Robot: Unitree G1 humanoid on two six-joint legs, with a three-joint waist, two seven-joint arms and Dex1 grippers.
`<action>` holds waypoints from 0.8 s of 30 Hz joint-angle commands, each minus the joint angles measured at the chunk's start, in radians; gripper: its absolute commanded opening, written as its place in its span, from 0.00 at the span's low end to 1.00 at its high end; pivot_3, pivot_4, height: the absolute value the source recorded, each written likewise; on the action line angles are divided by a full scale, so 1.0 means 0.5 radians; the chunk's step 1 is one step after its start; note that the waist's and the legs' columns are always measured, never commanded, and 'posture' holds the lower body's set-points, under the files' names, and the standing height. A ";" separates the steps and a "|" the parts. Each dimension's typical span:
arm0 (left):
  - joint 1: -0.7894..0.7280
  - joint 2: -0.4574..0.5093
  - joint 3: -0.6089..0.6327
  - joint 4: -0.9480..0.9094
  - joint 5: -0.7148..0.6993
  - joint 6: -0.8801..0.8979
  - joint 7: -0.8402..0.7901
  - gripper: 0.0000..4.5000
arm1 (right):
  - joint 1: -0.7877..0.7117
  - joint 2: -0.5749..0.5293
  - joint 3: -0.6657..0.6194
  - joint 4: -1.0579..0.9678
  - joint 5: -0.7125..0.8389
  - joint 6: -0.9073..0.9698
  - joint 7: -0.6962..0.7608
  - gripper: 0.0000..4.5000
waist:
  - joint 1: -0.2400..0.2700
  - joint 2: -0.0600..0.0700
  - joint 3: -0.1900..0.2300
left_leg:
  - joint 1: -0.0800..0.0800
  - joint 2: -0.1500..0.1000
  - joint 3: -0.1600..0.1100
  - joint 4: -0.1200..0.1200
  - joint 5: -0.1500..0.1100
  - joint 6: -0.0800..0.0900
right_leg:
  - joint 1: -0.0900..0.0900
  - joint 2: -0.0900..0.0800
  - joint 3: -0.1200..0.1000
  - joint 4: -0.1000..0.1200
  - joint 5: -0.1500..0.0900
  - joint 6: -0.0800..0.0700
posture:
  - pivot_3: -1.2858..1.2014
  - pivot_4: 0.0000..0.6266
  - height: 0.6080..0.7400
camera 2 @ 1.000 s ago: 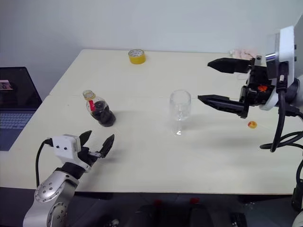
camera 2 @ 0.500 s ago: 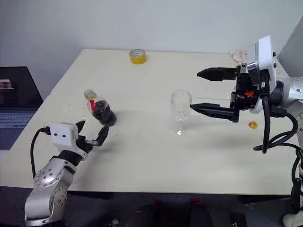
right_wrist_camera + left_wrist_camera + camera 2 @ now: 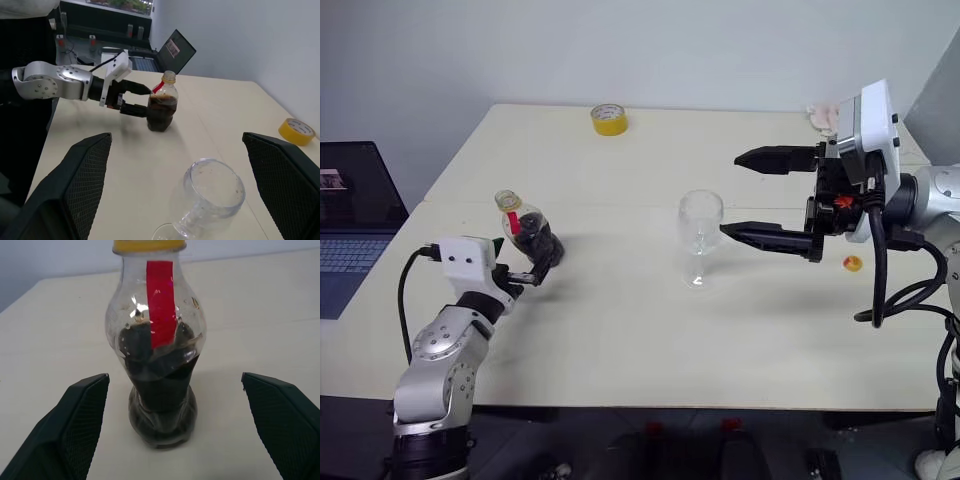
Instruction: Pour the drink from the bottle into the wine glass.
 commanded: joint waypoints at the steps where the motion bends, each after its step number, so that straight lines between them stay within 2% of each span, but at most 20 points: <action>1: -0.089 0.029 -0.025 0.087 0.057 -0.068 -0.001 1.00 | -0.033 -0.021 -0.032 -0.041 0.006 -0.008 -0.023 0.99 | 0.000 0.000 0.000 | 0.000 0.000 0.000 0.000 0.000 0.000 | 0.000 0.000 0.000 0.000 0.000 0.000 | 0.52 0.24 1.00; 22: -0.475 0.016 -0.070 0.741 0.132 -0.478 -0.107 1.00 | -0.006 -0.039 0.013 -0.119 -0.040 0.027 -0.123 0.99 | -0.003 -0.001 0.000 | -0.001 0.000 -0.001 0.000 0.000 0.000 | -0.002 -0.001 -0.001 0.000 0.000 0.001 | 0.52 0.24 1.00; 24: -0.479 0.013 -0.073 0.759 0.131 -0.496 -0.108 0.91 | -0.005 -0.041 0.012 -0.126 -0.040 0.031 -0.131 1.00 | -0.004 -0.001 0.000 | -0.002 0.000 -0.001 0.000 0.000 0.000 | -0.003 -0.001 -0.001 0.000 0.001 0.001 | 0.52 0.24 1.00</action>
